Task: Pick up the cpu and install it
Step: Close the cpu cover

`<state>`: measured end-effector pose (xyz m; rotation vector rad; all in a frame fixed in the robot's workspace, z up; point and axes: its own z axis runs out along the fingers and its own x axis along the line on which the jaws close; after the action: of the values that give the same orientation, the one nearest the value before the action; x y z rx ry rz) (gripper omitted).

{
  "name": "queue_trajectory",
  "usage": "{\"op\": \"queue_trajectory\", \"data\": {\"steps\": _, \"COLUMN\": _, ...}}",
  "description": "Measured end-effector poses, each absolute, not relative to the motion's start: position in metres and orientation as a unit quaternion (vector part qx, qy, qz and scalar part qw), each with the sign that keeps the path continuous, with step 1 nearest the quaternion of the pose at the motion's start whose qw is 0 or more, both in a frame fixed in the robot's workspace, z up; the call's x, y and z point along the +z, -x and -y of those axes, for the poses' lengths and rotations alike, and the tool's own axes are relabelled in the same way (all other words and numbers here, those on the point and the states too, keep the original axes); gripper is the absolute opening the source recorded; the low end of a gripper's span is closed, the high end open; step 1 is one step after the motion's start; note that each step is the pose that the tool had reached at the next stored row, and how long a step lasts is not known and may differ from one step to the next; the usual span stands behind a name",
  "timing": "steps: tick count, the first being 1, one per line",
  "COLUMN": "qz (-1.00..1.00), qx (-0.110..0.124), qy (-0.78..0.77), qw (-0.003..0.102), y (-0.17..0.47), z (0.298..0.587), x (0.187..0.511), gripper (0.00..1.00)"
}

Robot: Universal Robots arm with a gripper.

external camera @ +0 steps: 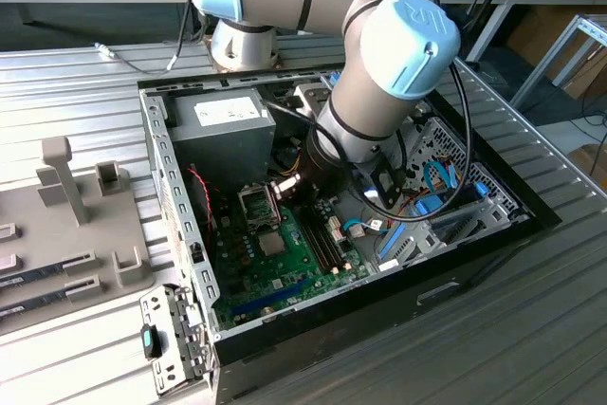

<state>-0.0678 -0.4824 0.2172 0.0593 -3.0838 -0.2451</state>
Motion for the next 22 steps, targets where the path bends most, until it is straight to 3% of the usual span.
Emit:
{"op": "queue_trajectory", "data": {"steps": 8, "qz": 0.988, "qx": -0.090, "qy": -0.119, "qw": 0.031, "y": 0.063, "z": 0.478, "x": 0.217, "gripper": 0.11}}
{"op": "queue_trajectory", "data": {"steps": 11, "qz": 0.984, "qx": -0.120, "qy": -0.127, "qw": 0.028, "y": 0.061, "z": 0.477, "x": 0.217, "gripper": 0.11}}
{"op": "queue_trajectory", "data": {"steps": 17, "qz": 0.976, "qx": -0.143, "qy": -0.162, "qw": 0.031, "y": 0.057, "z": 0.475, "x": 0.217, "gripper": 0.11}}
{"op": "queue_trajectory", "data": {"steps": 22, "qz": 0.973, "qx": -0.147, "qy": -0.175, "qw": 0.032, "y": 0.056, "z": 0.469, "x": 0.215, "gripper": 0.11}}
